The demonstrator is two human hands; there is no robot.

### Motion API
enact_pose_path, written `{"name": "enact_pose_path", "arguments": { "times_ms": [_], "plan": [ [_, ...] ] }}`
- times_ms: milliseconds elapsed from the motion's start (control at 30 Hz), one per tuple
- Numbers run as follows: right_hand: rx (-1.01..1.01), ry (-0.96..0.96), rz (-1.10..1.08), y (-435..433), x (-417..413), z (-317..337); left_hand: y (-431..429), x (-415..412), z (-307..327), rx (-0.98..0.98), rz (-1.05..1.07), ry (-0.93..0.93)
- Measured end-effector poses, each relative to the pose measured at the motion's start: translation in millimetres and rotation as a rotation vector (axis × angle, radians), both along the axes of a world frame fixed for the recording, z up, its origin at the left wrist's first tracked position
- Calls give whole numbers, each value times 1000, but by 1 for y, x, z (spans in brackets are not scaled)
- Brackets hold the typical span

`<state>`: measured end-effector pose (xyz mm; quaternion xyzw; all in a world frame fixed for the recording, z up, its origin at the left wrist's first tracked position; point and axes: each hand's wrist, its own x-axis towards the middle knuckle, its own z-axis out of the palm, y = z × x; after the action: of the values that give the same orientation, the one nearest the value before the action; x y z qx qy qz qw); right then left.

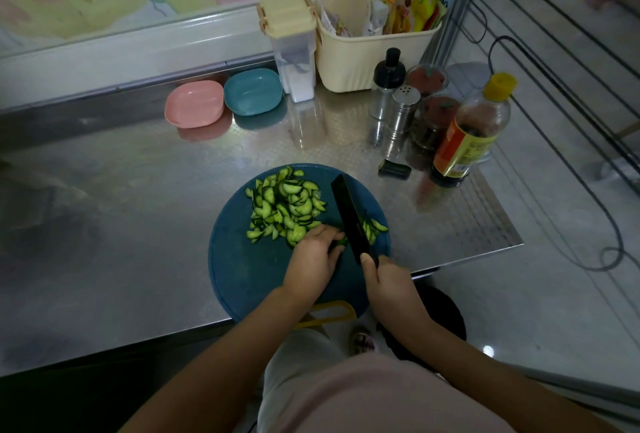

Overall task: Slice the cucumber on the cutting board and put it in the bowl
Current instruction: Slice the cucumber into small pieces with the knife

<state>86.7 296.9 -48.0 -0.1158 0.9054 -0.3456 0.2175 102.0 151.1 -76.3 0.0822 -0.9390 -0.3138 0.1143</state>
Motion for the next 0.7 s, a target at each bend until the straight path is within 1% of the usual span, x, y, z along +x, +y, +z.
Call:
{"name": "enact_pose_path", "arguments": {
  "times_ms": [333, 533, 700],
  "plan": [
    [29, 36, 49, 1, 3, 1, 0, 0, -2, 0, 9, -22],
    [80, 159, 82, -4, 3, 4, 1, 0, -1, -5, 6, -14],
    [58, 119, 56, -9, 3, 2, 0, 1, -1, -6, -2, -9]
  ]
}}
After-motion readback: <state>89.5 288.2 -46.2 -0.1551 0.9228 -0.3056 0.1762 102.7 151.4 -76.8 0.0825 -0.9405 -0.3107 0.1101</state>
